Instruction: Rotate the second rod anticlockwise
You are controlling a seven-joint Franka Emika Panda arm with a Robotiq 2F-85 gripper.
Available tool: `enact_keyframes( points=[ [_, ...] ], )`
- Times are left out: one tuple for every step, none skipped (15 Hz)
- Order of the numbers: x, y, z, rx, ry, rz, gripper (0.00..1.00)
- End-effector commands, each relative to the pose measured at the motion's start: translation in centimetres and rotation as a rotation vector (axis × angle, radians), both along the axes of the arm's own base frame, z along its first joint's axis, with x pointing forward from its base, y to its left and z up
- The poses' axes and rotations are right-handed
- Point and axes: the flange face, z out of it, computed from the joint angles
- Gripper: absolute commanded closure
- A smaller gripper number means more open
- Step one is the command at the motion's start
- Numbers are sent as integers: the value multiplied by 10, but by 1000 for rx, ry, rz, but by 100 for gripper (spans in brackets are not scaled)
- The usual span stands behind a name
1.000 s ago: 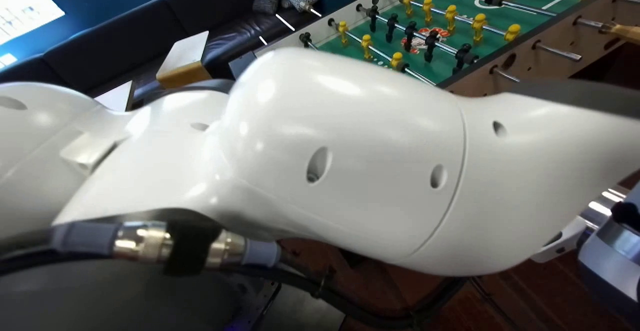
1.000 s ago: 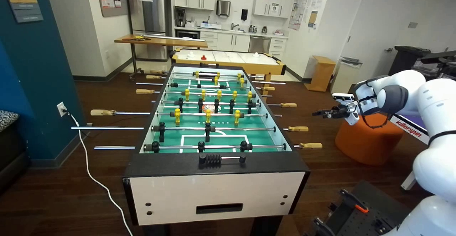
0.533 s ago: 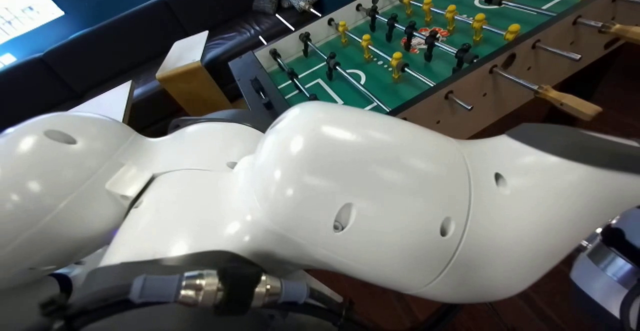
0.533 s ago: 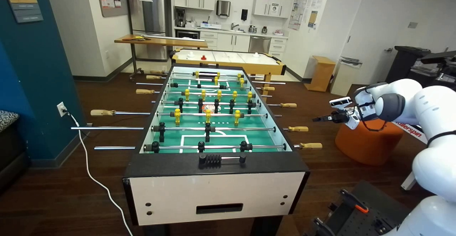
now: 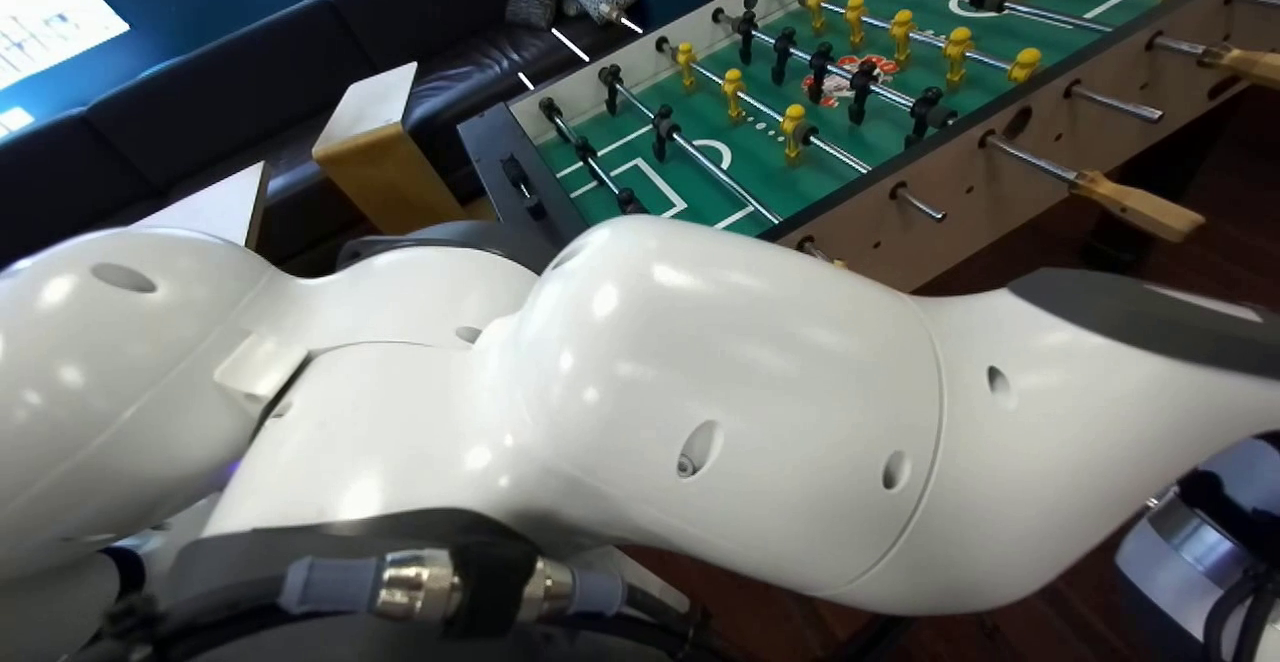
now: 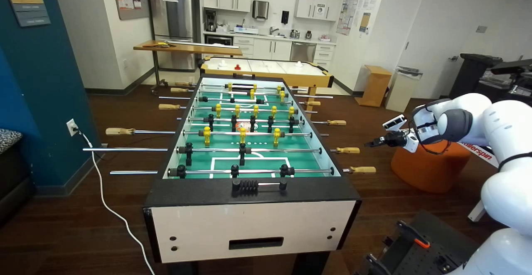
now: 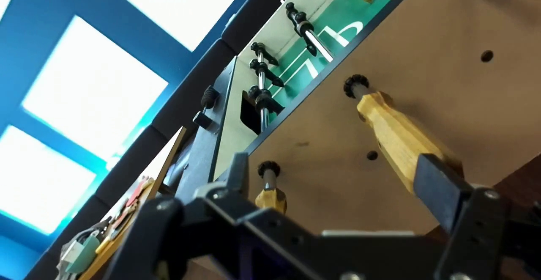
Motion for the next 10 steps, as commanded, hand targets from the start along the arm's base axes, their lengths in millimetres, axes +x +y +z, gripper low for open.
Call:
enact_keyframes(
  points=[
    [3, 0, -7, 70, 101, -73, 0],
    [3, 1, -10, 84, 125, -83, 0],
    [4, 1, -14, 105, 151, -91, 0],
    [4, 3, -18, 129, 178, -96, 0],
    [4, 4, -23, 156, 202, -99, 0],
    [3, 6, -28, 188, 228, -101, 0],
    [3, 8, -33, 217, 251, -105, 0],
    [3, 8, -40, 245, 279, -113, 0],
    [2, 8, -46, 267, 306, -128, 0],
    [1, 8, -52, 289, 324, -143, 0]
  ],
)
